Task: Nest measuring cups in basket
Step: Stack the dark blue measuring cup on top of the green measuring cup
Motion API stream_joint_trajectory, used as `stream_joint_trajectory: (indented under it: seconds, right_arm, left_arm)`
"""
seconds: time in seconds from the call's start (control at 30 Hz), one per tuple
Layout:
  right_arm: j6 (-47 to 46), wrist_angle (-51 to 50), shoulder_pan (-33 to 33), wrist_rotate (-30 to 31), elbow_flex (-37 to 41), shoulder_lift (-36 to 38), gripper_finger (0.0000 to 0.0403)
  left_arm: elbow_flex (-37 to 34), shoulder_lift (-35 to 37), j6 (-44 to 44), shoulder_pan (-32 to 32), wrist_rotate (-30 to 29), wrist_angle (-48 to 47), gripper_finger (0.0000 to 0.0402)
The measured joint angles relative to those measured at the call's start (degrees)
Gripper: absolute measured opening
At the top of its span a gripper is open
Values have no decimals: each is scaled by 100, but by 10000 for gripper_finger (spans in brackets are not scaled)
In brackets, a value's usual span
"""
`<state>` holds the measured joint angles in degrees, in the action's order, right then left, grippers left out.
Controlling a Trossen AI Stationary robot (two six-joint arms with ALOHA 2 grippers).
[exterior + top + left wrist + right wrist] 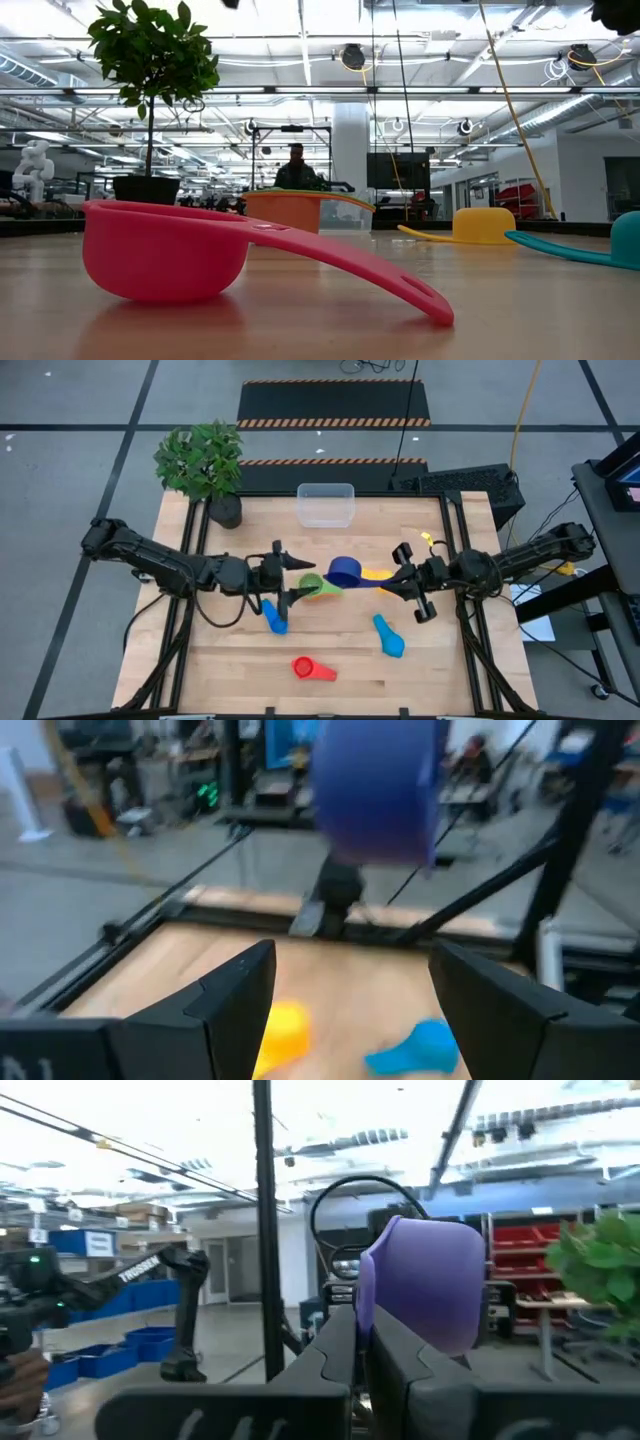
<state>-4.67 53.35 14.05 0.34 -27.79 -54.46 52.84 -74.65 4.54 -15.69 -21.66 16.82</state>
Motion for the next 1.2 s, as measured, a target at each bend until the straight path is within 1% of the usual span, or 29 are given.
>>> stream_joint_trajectory:
  seconds: [0.07,0.13,0.2,0.33,0.4,0.53,0.63,0.9,1.1,1.2]
  right_arm:
    - [-3,89,-5,-167,0,0,0]
    - [-15,188,-5,-347,0,5,0]
    - [-22,248,-5,-369,0,13,0]
    - [-119,218,-5,-368,0,88,0]
    - [-192,198,-5,-395,0,119,0]
    - [-330,124,-5,-655,0,153,0]
    - [-380,107,-5,-686,0,153,0]
    - [-389,21,-5,-662,0,151,0]
    - [-514,-74,-5,-653,-2,152,0]
    - [-516,-186,-7,-645,-2,151,0]
  left_arm:
    - [-24,-104,-61,13,172,124,266]
    - [-25,-254,-64,33,358,484,266]
    - [-17,-343,-83,50,390,729,266]
    - [-17,-451,-35,51,419,929,266]
    - [-17,-455,81,51,433,990,266]
    - [-17,-453,483,51,779,1275,266]
    - [-17,-453,743,48,977,1474,266]
    - [-17,-453,866,51,984,1512,266]
    - [-17,-433,501,7,985,1711,266]
    - [-17,-433,474,13,984,1752,266]
